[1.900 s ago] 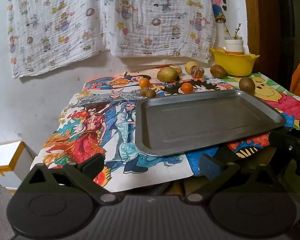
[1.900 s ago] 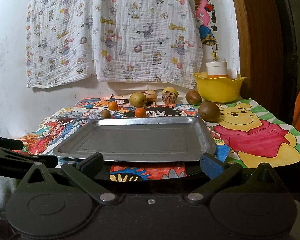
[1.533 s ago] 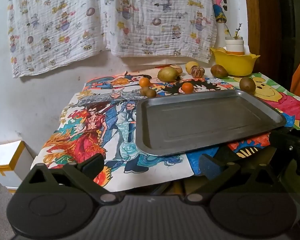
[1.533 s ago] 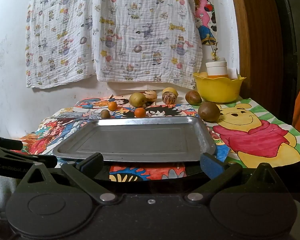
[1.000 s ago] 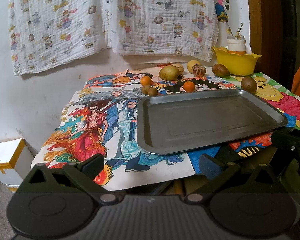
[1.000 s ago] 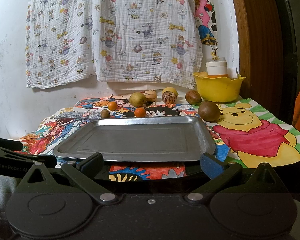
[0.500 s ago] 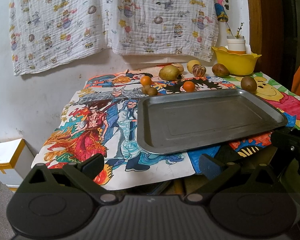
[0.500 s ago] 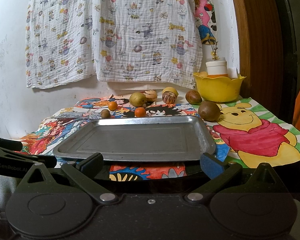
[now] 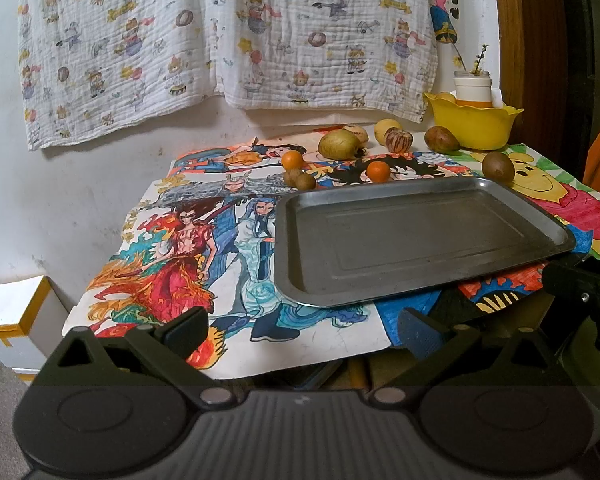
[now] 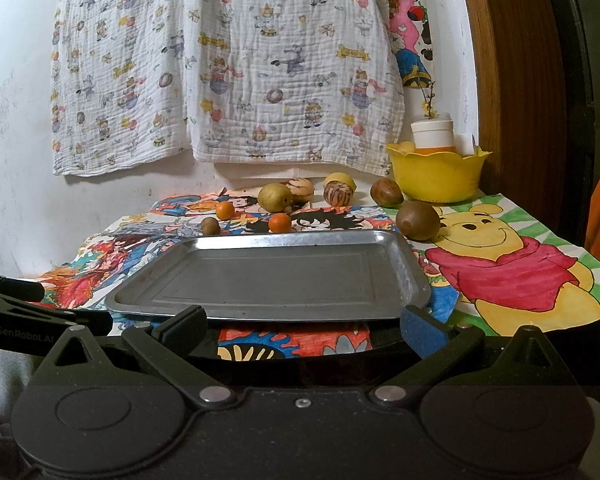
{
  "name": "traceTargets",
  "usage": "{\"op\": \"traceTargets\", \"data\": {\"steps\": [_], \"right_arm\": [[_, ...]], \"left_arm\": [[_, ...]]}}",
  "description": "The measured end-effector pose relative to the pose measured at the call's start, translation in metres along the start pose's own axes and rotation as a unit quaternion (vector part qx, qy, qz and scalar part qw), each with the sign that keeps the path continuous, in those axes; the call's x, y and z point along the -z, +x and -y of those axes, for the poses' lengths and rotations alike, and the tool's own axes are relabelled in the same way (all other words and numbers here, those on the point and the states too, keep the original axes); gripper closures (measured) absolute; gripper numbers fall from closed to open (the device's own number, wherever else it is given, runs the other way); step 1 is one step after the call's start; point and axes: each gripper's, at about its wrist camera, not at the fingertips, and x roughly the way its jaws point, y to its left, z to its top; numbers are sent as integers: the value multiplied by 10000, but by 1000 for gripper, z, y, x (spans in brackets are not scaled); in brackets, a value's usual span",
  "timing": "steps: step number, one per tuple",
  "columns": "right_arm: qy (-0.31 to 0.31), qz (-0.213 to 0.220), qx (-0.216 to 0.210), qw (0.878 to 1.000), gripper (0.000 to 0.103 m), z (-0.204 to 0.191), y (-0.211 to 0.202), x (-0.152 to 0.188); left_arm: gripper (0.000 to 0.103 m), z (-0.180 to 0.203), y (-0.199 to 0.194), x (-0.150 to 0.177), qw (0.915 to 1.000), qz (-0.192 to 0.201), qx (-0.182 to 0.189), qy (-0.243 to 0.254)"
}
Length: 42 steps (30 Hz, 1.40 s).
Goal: Organize fruits
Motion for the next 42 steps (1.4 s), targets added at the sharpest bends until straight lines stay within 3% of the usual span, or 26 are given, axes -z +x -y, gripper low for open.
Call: {"op": "traceTargets", "data": {"steps": [27,32,42], "right_arm": [[41,54,-8,10000,0,7,10,-1],[13,119,-116,9999,0,5,13,-6],[-149,113,-358,9992,0,8,49,-21]], "left_arm": [[0,4,4,0,9999,12,-30,141],[0,3,9,-7,9997,70,-177,119],[0,-17,29,-28,9992,235,-185,-275]]}}
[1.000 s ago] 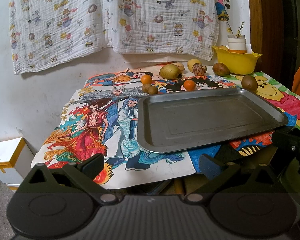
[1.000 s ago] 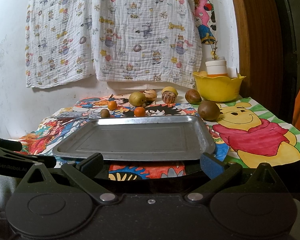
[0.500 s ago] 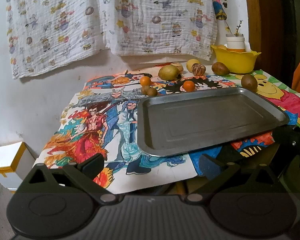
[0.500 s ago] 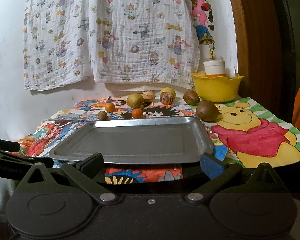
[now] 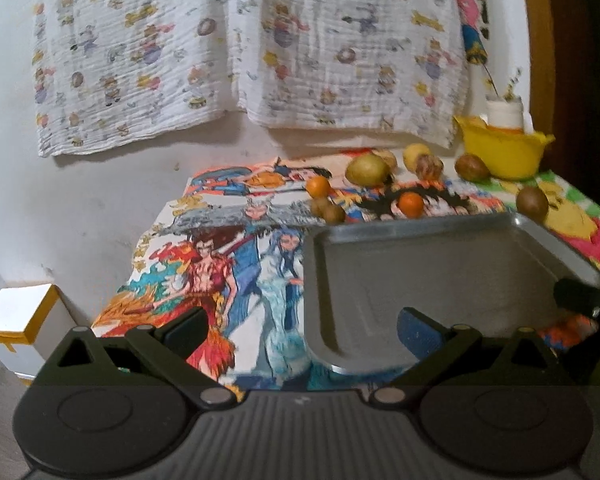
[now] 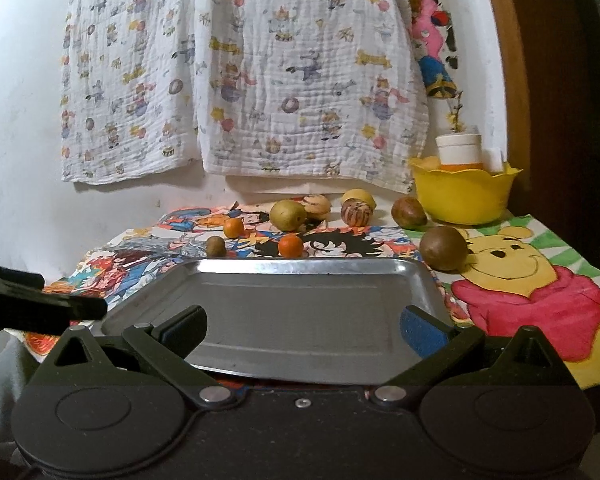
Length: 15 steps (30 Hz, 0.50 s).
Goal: Organize fruits
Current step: 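Move both tools past the tray toward the scattered fruits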
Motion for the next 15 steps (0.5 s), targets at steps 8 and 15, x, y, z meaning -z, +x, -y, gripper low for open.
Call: {"op": "traceTargets", "data": {"steps": [8,15], "right_arm": [[-134,-282,32,9995,0,10,42,-21],[-609,-445,56,9971,0,12,83,-51]], "left_arm": [[0,-12,46,-33,9988,-324,360,40],[0,-14,91,-68,9972,-379,615,215]]}}
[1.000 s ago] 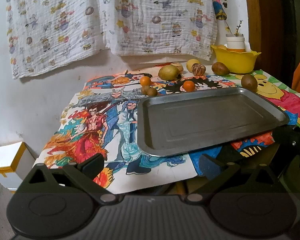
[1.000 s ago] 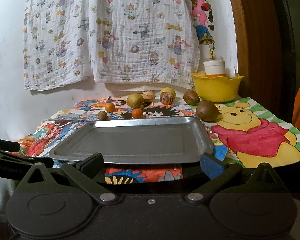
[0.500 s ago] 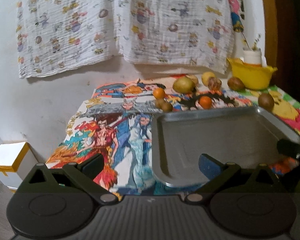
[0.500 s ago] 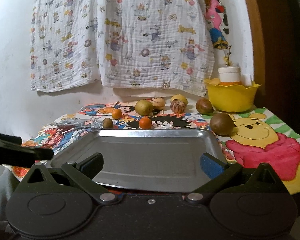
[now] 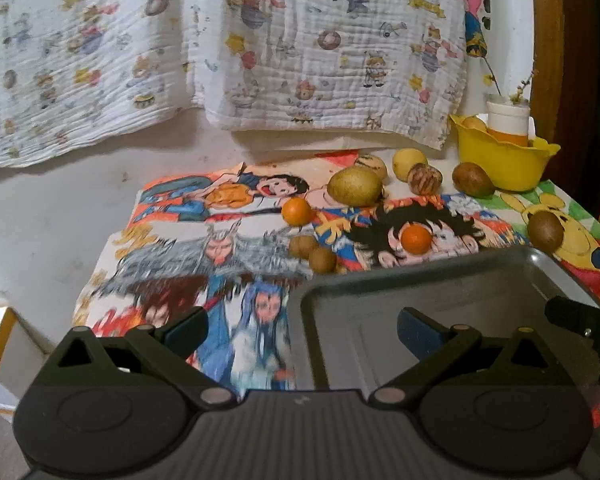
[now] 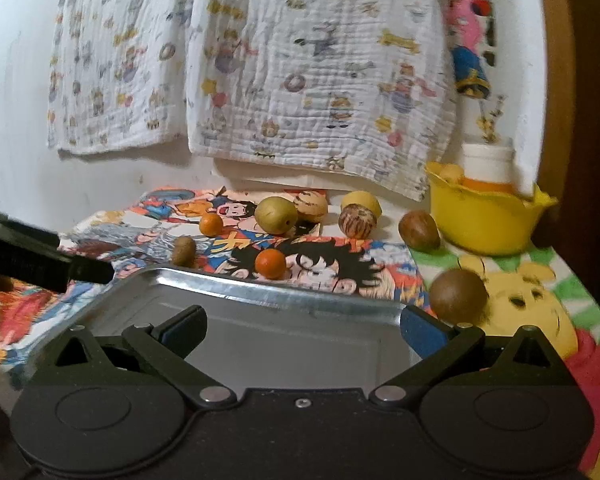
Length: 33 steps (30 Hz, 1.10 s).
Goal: Organize fruits
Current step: 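Move both tools past the tray toward the scattered fruits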
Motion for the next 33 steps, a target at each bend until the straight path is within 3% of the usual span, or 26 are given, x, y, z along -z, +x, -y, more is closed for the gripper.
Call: {"op": "traceTargets", "data": {"steps": [12,18,33], "right_arm": [[-435,-573,-65,9974,1,6,68,-46],[-239,-838,-323,9957,5,19,92,-57],[134,-1182,-844,9893,37,12,149,-69]], "left_arm": [[1,-15,63,-30,9974,-394,587,-128],[3,-17,82,-32,9964,-435,698,-221],[36,-15,104,-33,9928,-460,1050,-357]]}}
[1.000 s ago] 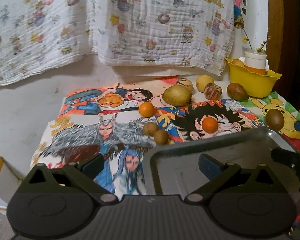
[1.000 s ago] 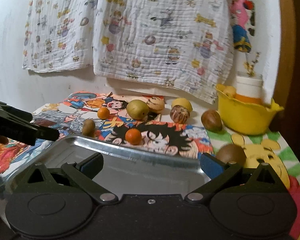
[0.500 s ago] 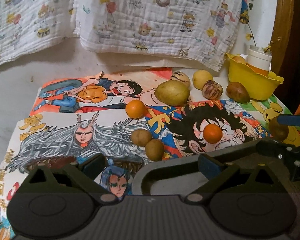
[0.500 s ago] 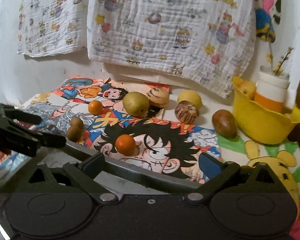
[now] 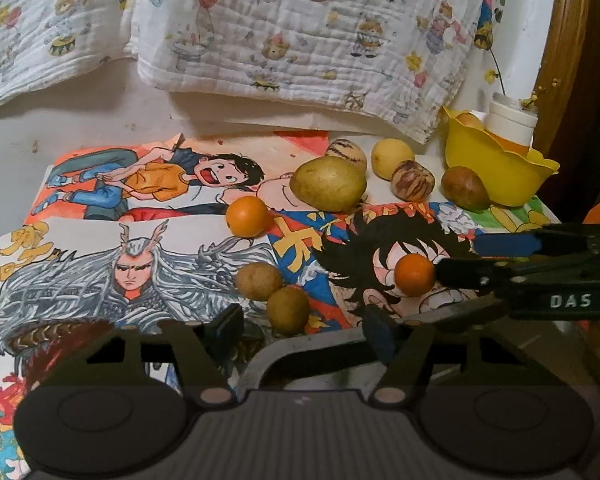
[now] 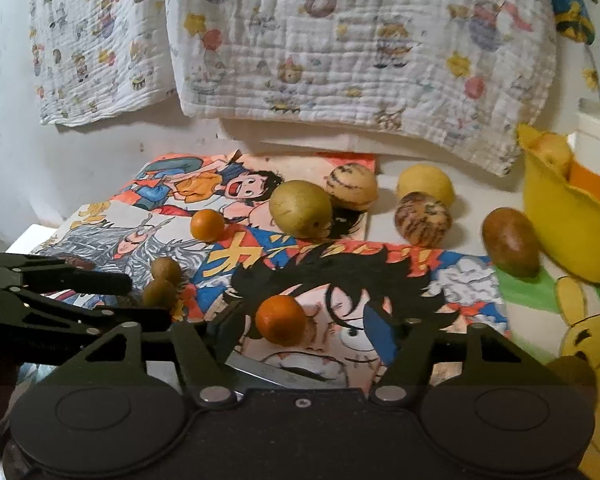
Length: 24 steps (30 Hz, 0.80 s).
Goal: Organize fruits
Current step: 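Move both tools past the tray toward the scattered fruits, then grasp a small orange with the right tool while the left tool grasps a small brown fruit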
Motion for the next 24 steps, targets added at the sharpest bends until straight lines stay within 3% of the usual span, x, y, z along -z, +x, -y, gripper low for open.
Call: {"op": "traceTargets", "data": {"steps": [8,15,24], "right_arm": [[-107,-130,-91,9998,49,-8,18,2],[-249,-218,-127,9994,53,-16,30,3],[-363,-225,-7,9991,61,-21,37,4]], "left_arm": [[44,-3,7,-1,9999,-96,-42,-113],[46,-4,13,-3,9998,-136,-105,-105],[62,-4,17,-4,9996,-155,-109,-193]]}}
